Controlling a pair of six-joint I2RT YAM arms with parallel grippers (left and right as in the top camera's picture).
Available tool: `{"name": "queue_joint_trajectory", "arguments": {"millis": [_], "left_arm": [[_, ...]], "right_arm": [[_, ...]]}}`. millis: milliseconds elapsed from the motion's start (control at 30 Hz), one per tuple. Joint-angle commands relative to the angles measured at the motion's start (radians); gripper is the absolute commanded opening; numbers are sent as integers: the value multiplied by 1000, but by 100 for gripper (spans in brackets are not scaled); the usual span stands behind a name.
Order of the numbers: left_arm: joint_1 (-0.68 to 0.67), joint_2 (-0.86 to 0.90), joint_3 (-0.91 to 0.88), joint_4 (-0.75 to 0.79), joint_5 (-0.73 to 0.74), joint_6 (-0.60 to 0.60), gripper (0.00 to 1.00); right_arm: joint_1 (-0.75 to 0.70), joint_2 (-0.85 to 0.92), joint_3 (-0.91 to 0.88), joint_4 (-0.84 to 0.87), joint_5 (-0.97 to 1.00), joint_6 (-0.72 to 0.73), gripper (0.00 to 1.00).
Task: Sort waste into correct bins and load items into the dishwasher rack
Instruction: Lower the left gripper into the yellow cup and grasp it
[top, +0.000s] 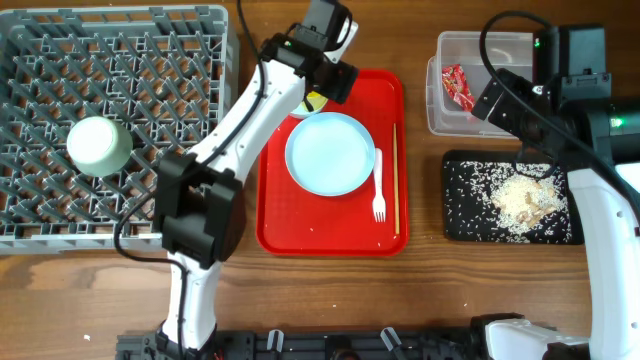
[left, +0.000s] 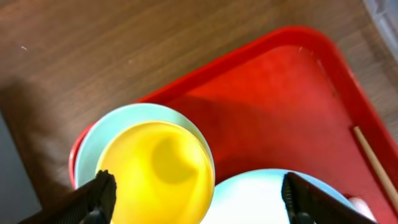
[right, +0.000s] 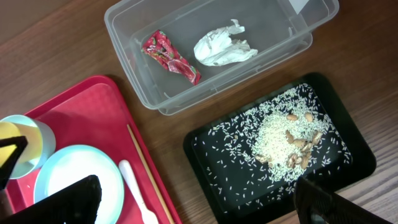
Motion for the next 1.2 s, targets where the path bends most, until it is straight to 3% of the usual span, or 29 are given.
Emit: {"name": "queue_joint_trajectory", "arguments": {"millis": [0,367,567,700,900,1167], "left_arm": [[0,40,5,-10,-9,27,77],[-3,124,-5,-42,-22,26,78],[-5,124,-5,-42,-22,25,63],[-5,116,-5,-39,-103,-58,62],[-5,76,-5,-39,-104,-114,61],[-3,58,-5,-41,-77,-114,60]], "right_arm": [[-2,8,6,2,20,-8,100],[-2,8,6,2,20,-8,100],[-2,8,6,2,20,-8,100],[-2,8,6,2,20,-8,100],[-2,8,6,2,20,-8,100],[-2,8,6,2,20,-8,100]]}}
